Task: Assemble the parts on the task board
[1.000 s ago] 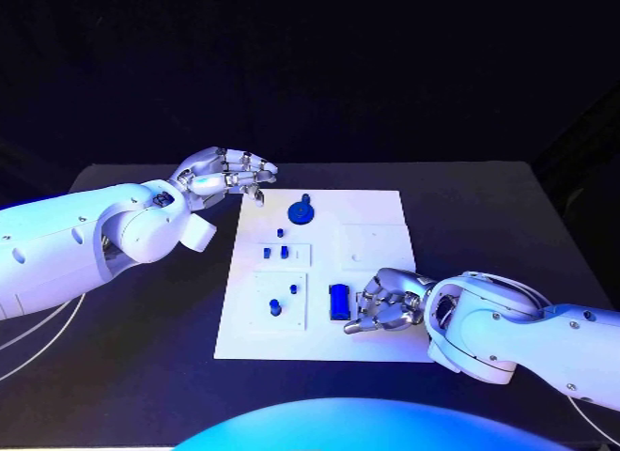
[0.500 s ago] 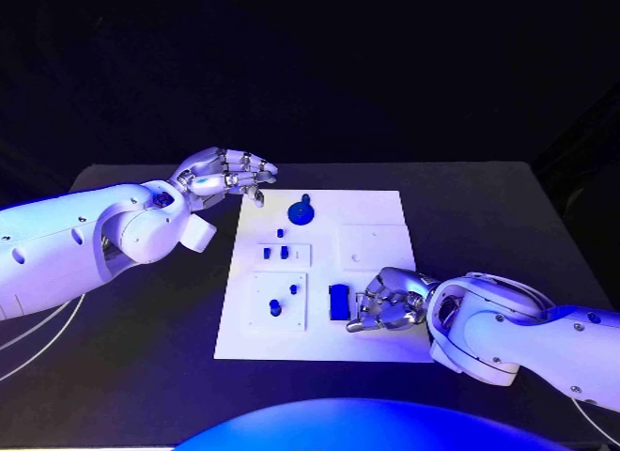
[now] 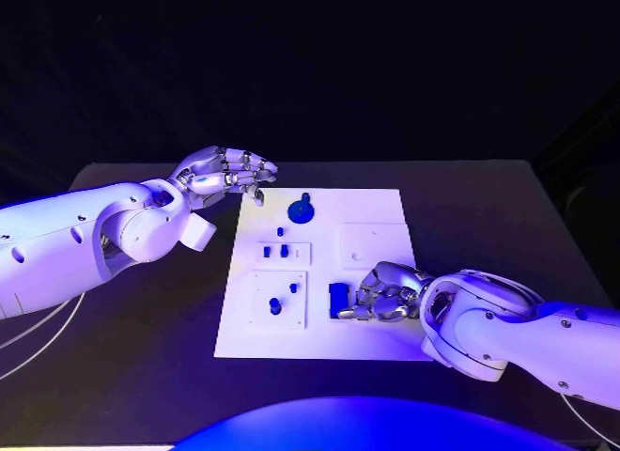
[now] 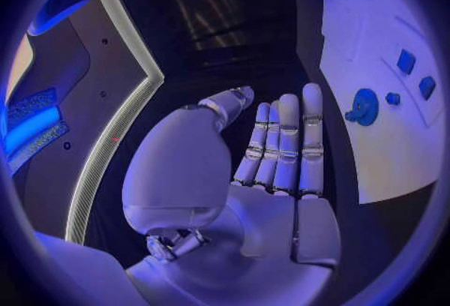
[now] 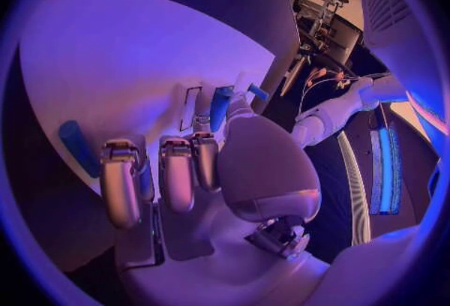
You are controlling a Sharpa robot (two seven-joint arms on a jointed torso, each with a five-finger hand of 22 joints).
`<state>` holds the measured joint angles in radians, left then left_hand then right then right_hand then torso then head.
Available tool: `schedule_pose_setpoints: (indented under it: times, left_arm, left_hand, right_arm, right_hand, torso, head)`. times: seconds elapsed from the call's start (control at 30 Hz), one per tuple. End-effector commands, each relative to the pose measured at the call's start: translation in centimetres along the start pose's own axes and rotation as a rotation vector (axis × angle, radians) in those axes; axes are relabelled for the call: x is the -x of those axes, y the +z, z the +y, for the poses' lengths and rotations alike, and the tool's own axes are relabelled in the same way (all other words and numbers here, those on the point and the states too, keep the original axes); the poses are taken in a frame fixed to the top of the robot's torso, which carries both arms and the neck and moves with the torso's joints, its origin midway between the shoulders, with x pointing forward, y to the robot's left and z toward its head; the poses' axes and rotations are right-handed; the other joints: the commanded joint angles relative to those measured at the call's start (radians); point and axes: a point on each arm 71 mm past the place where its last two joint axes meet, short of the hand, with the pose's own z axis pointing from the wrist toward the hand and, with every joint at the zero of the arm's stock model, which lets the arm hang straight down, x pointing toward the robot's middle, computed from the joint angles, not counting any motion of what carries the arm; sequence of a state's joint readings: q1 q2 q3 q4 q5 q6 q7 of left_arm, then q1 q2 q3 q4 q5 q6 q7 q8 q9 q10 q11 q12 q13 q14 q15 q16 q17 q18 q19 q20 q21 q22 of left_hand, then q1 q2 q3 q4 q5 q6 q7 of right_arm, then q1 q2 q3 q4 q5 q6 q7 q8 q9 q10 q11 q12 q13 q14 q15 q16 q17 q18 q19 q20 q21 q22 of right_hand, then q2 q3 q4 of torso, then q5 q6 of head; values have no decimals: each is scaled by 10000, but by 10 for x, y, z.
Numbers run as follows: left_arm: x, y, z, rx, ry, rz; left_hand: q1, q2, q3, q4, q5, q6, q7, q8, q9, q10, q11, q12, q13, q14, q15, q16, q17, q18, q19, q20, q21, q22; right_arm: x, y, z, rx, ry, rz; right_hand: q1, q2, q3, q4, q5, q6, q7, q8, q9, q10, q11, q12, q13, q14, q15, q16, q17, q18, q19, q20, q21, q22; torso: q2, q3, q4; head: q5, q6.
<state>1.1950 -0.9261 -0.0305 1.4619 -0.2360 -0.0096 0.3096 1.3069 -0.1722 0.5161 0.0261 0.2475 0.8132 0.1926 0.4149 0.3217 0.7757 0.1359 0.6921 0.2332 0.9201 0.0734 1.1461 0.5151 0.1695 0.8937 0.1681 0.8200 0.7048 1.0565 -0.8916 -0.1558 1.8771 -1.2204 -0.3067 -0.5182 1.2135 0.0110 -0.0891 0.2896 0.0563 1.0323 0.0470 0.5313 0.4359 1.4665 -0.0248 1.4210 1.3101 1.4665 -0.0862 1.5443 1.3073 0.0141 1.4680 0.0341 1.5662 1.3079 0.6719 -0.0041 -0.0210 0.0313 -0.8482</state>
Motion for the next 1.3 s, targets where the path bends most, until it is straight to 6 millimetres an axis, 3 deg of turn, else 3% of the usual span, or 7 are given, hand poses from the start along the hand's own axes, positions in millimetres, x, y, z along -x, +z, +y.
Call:
schedule_pose_setpoints:
  times: [0.03,0.2,0.53,0.67,0.87,1.13,1.3]
  left_arm:
    - [-2,1,-1,-76,-78,180]
    - [-2,1,-1,-70,-77,180]
    - [-2,0,-1,-56,-74,171]
    - [-1,0,-1,-55,-69,158]
    - [-2,0,0,-43,-80,327]
    - [-3,-1,0,-52,-133,417]
    - [-3,-2,0,-20,-141,425]
  left_hand:
    - [57,13,27,-29,22,-2,-19,65,16,-76,7,52,-17,-54,-25,50,-9,143,57,-13,-31,-15]
    - [65,15,28,-31,23,0,-20,68,18,-75,6,55,-18,-55,-26,51,-11,143,61,-14,-31,-14]
    - [78,16,32,-39,26,2,-22,71,20,-75,5,57,-19,-57,-28,52,-13,143,64,-16,-31,-13]
    - [78,16,32,-39,26,2,-22,71,20,-75,5,57,-19,-57,-28,52,-13,143,64,-16,-31,-13]
    - [168,-68,21,-125,26,-49,-4,54,18,-109,16,47,-41,-108,-26,32,-37,136,55,-25,-33,-4]
    - [112,-100,-17,-94,18,-72,11,48,18,-112,33,52,-49,-165,-1,11,-53,124,11,-11,-66,-12]
    - [-20,-188,-134,-16,-16,-93,14,49,23,-105,41,73,-55,-199,20,19,-63,121,-32,15,-131,-40]
  right_arm:
    - [0,1,-2,-251,-138,-218]
    - [0,2,-2,-268,-216,-254]
    - [2,-4,1,435,220,-393]
    - [7,-10,1,1082,928,-909]
    - [19,-27,-4,1791,1708,-1627]
    - [50,-46,-37,1022,1176,-2226]
    - [56,-54,-54,609,469,-2536]
  right_hand:
    - [0,116,88,-3,34,25,-5,-5,-30,483,12,43,1878,945,39,35,2163,-141,1028,-43,46,2629]
    - [380,206,196,-69,28,-4,-21,2,-48,490,-6,49,1887,946,22,36,2166,-141,1028,-59,46,2629]
    - [702,-380,-20,-23,-37,-12,9,22,-78,472,17,-6,1872,940,30,20,2138,-141,1028,-62,46,2629]
    - [691,-505,-68,-4,-44,-171,68,-63,-120,408,59,-154,1805,932,60,2,2104,-141,1028,-47,46,2629]
    - [1112,-516,47,-63,-10,-558,244,-335,-217,372,210,-186,1801,928,188,-11,2080,-141,1028,55,46,2629]
    - [1357,-687,58,-73,2,-653,309,-433,-208,280,265,-380,1714,902,237,-70,1967,-141,1028,107,46,2629]
    - [1549,-688,129,-40,42,-872,418,-679,-263,184,356,-592,1615,881,309,-115,1888,-141,1028,170,46,2629]
  torso:
    - [5,-2,0]
    - [-6,2,-4]
    - [-7,6,-10]
    - [-8,7,-19]
    - [-24,2,-37]
    - [-28,-21,-29]
    - [8,-10,-43]
  head:
    - [-4,-8]
    - [6,-15]
    - [-2,12]
    - [-11,20]
    - [-71,45]
    - [-378,96]
    - [-543,139]
